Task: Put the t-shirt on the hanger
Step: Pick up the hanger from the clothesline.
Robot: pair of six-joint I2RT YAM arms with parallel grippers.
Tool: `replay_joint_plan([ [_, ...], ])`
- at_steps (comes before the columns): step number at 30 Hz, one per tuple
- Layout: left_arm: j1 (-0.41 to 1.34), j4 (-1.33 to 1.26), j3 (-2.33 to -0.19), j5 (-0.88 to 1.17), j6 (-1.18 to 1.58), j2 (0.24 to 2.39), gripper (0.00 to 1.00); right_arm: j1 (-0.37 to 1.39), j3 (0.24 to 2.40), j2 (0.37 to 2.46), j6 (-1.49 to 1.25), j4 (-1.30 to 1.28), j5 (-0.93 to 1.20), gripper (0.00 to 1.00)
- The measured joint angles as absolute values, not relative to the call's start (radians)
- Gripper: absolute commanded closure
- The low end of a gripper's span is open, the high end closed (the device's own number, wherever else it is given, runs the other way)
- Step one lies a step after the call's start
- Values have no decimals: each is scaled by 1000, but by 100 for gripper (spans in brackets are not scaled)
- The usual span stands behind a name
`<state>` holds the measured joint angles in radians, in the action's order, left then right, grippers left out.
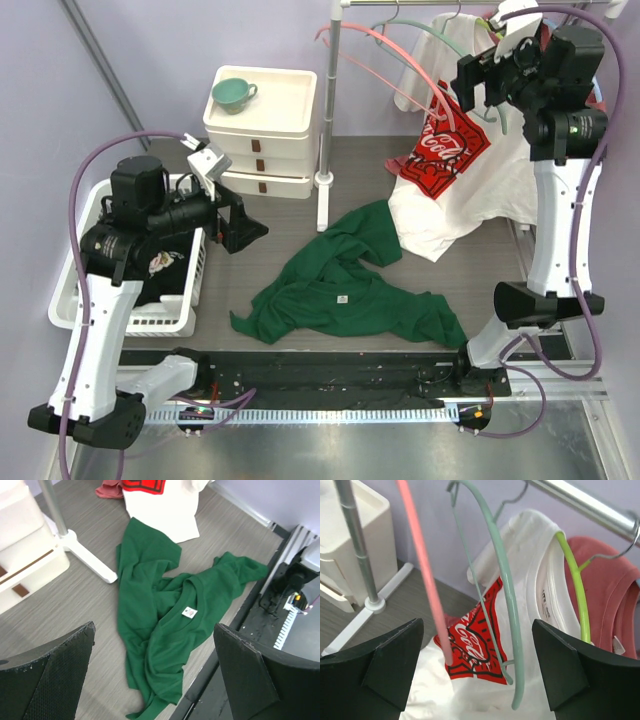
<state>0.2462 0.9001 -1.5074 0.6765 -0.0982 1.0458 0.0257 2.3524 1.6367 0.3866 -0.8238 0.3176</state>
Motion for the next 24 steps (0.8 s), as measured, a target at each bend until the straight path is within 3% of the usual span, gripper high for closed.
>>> replay_joint_plan([
  [8, 244, 891, -1507, 719, -85, 1036, 0, -92, 2313, 1716, 419, -827, 373, 6],
  [14, 243, 885, -1501, 727, -85, 1036, 0, -88, 2253, 1721, 437, -815, 412, 13],
  [17, 242, 886, -1498, 727, -85, 1036, 0, -87, 2252, 1745, 439, -806, 422, 23],
  [20, 242, 886, -1498, 727, -86, 1034, 0, -87, 2252, 1773, 444, -797, 424, 47],
  [24, 242, 886, -1498, 727, -86, 1034, 0, -87, 2249, 1798, 443, -793, 431, 66],
])
